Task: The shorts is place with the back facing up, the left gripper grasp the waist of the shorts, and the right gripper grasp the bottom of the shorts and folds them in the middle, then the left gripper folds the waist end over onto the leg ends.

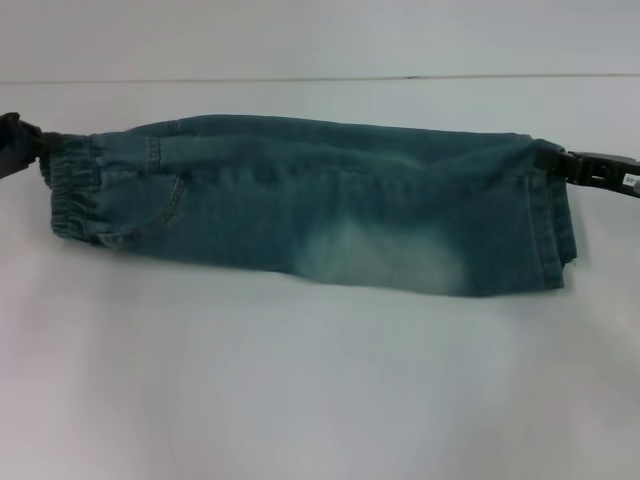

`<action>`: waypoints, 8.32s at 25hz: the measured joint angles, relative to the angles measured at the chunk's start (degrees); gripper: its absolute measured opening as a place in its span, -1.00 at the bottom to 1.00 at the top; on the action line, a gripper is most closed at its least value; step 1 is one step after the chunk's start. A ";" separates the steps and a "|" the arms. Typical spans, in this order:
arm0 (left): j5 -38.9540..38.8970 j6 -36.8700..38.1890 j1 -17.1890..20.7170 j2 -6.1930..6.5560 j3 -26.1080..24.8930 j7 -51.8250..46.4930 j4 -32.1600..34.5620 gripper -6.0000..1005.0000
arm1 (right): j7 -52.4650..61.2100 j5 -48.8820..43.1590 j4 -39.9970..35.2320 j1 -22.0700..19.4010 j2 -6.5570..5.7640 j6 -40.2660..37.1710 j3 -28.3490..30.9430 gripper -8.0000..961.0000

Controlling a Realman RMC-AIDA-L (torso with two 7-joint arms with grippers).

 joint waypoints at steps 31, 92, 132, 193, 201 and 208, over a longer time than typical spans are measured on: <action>-12.47 -12.63 -0.84 -5.49 0.47 25.31 -5.16 -0.78 | -14.40 11.56 8.89 8.12 0.72 20.92 -3.02 -0.76; 10.66 -9.90 -3.58 -0.42 2.06 -5.65 -7.69 0.82 | -8.50 2.85 -2.76 0.89 -2.27 -32.05 -10.74 0.97; 7.55 -8.44 -4.98 -1.91 2.14 3.42 -6.87 -0.76 | -11.64 4.92 -0.40 0.98 0.20 -23.29 -10.07 0.87; -8.29 10.55 -15.80 -3.74 8.90 5.19 7.47 -0.75 | -55.04 22.83 37.54 21.22 1.71 19.53 5.84 -0.95; -11.28 8.28 -15.46 -8.55 12.53 12.01 3.91 -0.73 | -53.16 32.26 28.09 10.83 1.06 9.82 17.79 -0.95; -20.74 -0.42 -17.25 -9.69 20.31 21.82 -10.00 -0.72 | -48.24 43.41 26.51 6.94 0.91 -0.01 18.07 -0.95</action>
